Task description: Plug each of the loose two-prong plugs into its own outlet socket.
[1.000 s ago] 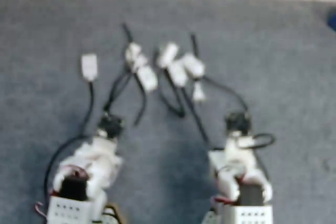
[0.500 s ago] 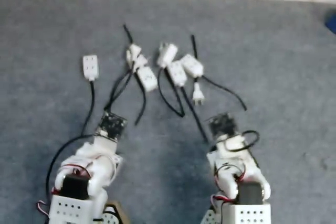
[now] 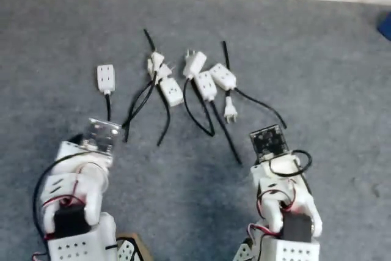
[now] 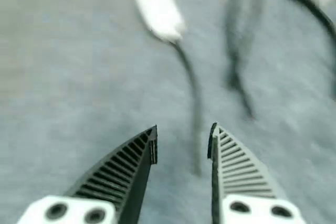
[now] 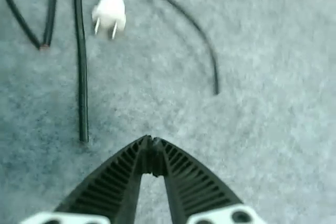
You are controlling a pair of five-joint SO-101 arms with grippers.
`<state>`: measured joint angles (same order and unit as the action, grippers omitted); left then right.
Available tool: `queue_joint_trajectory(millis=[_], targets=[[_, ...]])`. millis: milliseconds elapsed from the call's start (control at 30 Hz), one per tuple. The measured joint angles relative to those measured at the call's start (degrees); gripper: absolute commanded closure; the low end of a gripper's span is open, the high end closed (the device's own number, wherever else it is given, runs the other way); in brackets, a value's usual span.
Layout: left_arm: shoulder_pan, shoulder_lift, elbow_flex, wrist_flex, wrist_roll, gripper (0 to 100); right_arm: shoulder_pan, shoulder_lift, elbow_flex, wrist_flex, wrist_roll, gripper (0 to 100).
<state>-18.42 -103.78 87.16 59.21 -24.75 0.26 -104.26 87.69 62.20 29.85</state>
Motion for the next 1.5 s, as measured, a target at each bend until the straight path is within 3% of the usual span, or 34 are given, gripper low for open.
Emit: queue_joint_trajectory(millis=[133, 233, 367, 533, 800, 1100, 1500], targets=[[-2.0, 0.0, -7.0, -0.8, 2.3, 82, -1.5, 0.0, -9.1, 4.5, 0.0, 98.9], [-2.0, 0.0, -12.2, 2.9, 2.6, 82, -2.2, 4.0, -14.8, 6.0, -0.1, 98.9], [-2.0, 0.0, -19.5, 10.0, 2.6, 82, -2.5, 15.4, -22.9, 6.1, -1.0, 98.9], [-1.1, 3.1, -27.0, 15.8, 2.6, 82, -6.7, 35.4, -36.2, 6.1, -8.5, 98.9], [0.0, 35.1, -39.1, 16.4, 2.5, 82, -9.8, 66.5, -46.8, 6.0, -13.7, 98.9], [0.1, 77.4, -60.9, 16.4, 2.0, 82, -9.9, 77.6, -46.9, 3.2, -13.8, 98.9], [5.9, 94.1, -66.6, 16.4, 2.1, 82, -10.0, 78.2, -52.3, 2.8, -14.2, 98.8]])
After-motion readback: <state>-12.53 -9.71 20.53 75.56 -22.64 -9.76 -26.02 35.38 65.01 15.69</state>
